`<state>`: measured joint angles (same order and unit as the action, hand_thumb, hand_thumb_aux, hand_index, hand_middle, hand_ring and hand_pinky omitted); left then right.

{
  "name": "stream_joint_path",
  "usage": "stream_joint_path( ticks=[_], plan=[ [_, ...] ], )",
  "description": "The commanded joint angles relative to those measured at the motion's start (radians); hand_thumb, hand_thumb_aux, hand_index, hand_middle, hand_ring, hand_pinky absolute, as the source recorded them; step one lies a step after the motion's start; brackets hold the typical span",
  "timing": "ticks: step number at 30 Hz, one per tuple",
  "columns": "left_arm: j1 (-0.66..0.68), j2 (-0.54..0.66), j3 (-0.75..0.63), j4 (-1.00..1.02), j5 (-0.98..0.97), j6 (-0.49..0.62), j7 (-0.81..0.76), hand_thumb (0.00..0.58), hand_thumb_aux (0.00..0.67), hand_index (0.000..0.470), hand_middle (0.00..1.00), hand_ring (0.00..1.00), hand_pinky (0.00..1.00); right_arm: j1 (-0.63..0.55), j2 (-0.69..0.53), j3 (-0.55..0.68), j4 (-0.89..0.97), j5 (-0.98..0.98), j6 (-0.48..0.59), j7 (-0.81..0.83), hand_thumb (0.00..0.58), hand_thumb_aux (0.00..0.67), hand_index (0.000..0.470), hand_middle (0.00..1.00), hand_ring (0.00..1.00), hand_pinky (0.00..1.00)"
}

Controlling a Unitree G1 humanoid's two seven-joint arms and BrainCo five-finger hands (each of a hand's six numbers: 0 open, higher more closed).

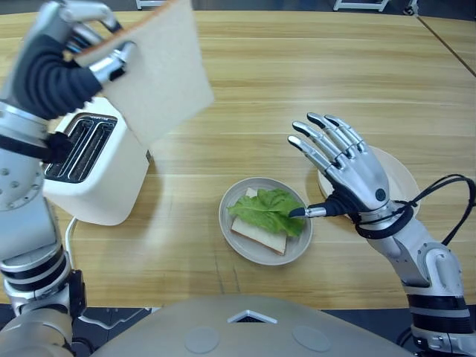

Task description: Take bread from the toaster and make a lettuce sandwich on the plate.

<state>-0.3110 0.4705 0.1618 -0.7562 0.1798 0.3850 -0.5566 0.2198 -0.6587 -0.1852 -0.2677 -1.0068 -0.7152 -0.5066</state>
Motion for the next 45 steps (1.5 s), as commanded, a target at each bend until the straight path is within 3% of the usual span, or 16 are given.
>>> stream_joint_path(
  ticks=[1, 4, 10, 17, 23, 32, 39, 43, 44, 45],
  plan=[
    [-0.028, -0.022, -0.198, 0.139, -0.136, 0.05, -0.135, 0.58, 0.67, 0.47, 1.0, 1.0, 1.0, 0.043, -0.042, -0.092, -0.067, -0.072, -0.07, -0.173, 0.0, 0.0, 0.0, 0.0, 0.0, 0.0],
    [-0.065, -0.049, -0.334, 0.283, -0.18, 0.014, -0.208, 0.58, 0.67, 0.47, 1.0, 1.0, 1.0, 0.092, -0.069, -0.107, -0.109, -0.058, -0.142, -0.196, 0.0, 0.0, 0.0, 0.0, 0.0, 0.0],
    [-0.135, -0.142, -0.543, 0.606, -0.195, -0.104, -0.306, 0.58, 0.67, 0.47, 1.0, 1.0, 1.0, 0.123, -0.155, 0.027, -0.066, -0.074, -0.241, -0.05, 0.0, 0.0, 0.0, 0.0, 0.0, 0.0],
    [-0.249, -0.294, -0.641, 0.922, -0.175, -0.236, -0.319, 0.58, 0.67, 0.47, 1.0, 1.0, 1.0, 0.136, -0.188, 0.113, -0.038, 0.054, -0.268, 0.134, 0.0, 0.0, 0.0, 0.0, 0.0, 0.0],
    [-0.259, -0.387, -0.682, 1.099, -0.12, -0.335, -0.251, 0.58, 0.67, 0.47, 1.0, 1.0, 1.0, 0.137, -0.204, 0.13, -0.004, 0.125, -0.301, 0.223, 0.0, 0.0, 0.0, 0.0, 0.0, 0.0],
    [-0.295, -0.364, -0.755, 1.275, 0.062, -0.476, -0.2, 0.58, 0.67, 0.47, 1.0, 1.0, 1.0, 0.201, -0.239, 0.251, 0.111, 0.294, -0.199, 0.526, 0.0, 0.0, 0.0, 0.0, 0.0, 0.0],
    [-0.314, -0.328, -0.762, 1.274, 0.158, -0.521, -0.16, 0.58, 0.67, 0.47, 1.0, 1.0, 1.0, 0.223, -0.249, 0.276, 0.134, 0.362, -0.122, 0.665, 0.0, 0.0, 0.0, 0.0, 0.0, 0.0],
    [-0.347, -0.279, -0.804, 1.237, 0.359, -0.593, 0.027, 0.58, 0.67, 0.47, 1.0, 1.0, 1.0, 0.221, -0.243, 0.292, 0.149, 0.384, -0.069, 0.722, 0.0, 0.0, 0.0, 0.0, 0.0, 0.0],
    [-0.353, -0.267, -0.818, 1.216, 0.427, -0.604, 0.091, 0.58, 0.67, 0.47, 0.84, 0.84, 0.84, 0.217, -0.24, 0.301, 0.148, 0.389, -0.06, 0.733, 0.0, 0.0, 0.0, 0.0, 0.0, 0.0],
    [-0.356, -0.258, -0.829, 1.197, 0.48, -0.608, 0.136, 0.58, 0.67, 0.47, 0.0, 0.0, 0.0, 0.213, -0.235, 0.31, 0.144, 0.403, -0.049, 0.747, 0.0, 0.0, 0.0, 0.0, 0.0, 0.0]
  ],
)
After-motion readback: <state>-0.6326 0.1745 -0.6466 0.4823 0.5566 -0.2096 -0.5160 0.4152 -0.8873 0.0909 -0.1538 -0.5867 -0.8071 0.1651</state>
